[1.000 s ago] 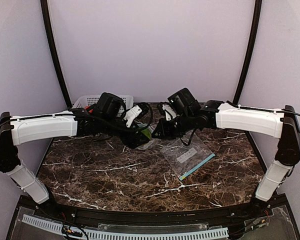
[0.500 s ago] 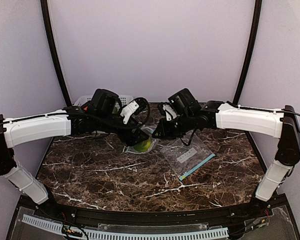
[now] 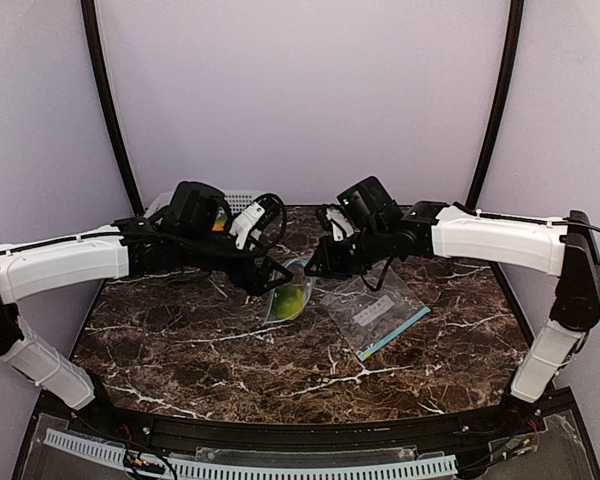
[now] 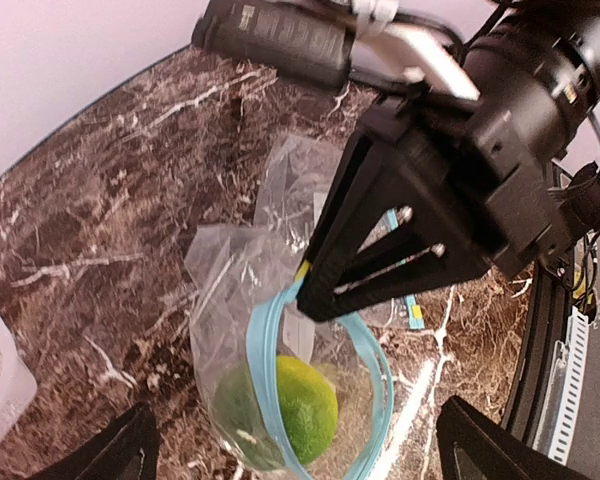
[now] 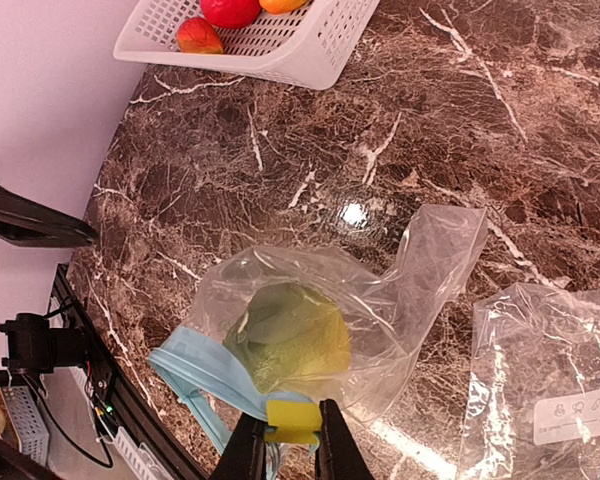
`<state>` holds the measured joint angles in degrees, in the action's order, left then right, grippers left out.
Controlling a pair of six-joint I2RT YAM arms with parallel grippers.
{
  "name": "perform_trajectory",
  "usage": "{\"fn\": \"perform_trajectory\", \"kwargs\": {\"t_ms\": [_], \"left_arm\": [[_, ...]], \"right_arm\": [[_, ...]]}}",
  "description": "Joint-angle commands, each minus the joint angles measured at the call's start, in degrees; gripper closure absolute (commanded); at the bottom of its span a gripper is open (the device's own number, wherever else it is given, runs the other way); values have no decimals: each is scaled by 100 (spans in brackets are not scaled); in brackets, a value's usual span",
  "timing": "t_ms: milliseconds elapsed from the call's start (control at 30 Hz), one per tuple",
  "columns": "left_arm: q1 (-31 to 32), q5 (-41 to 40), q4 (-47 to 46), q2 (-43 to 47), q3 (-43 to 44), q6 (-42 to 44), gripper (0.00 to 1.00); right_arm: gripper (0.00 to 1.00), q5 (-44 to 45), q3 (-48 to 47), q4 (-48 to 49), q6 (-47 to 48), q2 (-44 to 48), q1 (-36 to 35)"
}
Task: Place the food in the zip-top bag and seal the zipper
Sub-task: Place the fake fruit in the zipper food storage bag, then adjust the zipper food storage bag at the center of the board.
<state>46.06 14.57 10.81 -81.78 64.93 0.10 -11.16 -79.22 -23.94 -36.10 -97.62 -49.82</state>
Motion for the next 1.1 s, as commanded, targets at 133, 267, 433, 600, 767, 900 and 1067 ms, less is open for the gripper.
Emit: {"fn": "perform_trajectory", "kwargs": {"t_ms": [133,267,433,600,767,900,1067], "left_arm": [[-28,-59,-378,511,-1077,-1651,1],[-23,-117,-479,668,-1586,-2205,1],[51,-194,-608,646,-1867,-2628,7],[101,-75,-773,544,-1874,-2761,22],[166,-45,-806,313,-1754,-2721,28],[249,-154,-703,109,-1573,-2631,29],[392,-439,-499,-139,-1370,-2475,37]], "right_arm": [[100,-14,82,149,-38,105,43],[100,-7,74,179,-41,83,43],[100,-43,106,232,-57,68,43],[100,-19,134,250,-80,86,43],[100,1,144,259,-91,102,43],[100,29,150,261,-104,112,43],[100,37,157,259,-101,112,43]]}}
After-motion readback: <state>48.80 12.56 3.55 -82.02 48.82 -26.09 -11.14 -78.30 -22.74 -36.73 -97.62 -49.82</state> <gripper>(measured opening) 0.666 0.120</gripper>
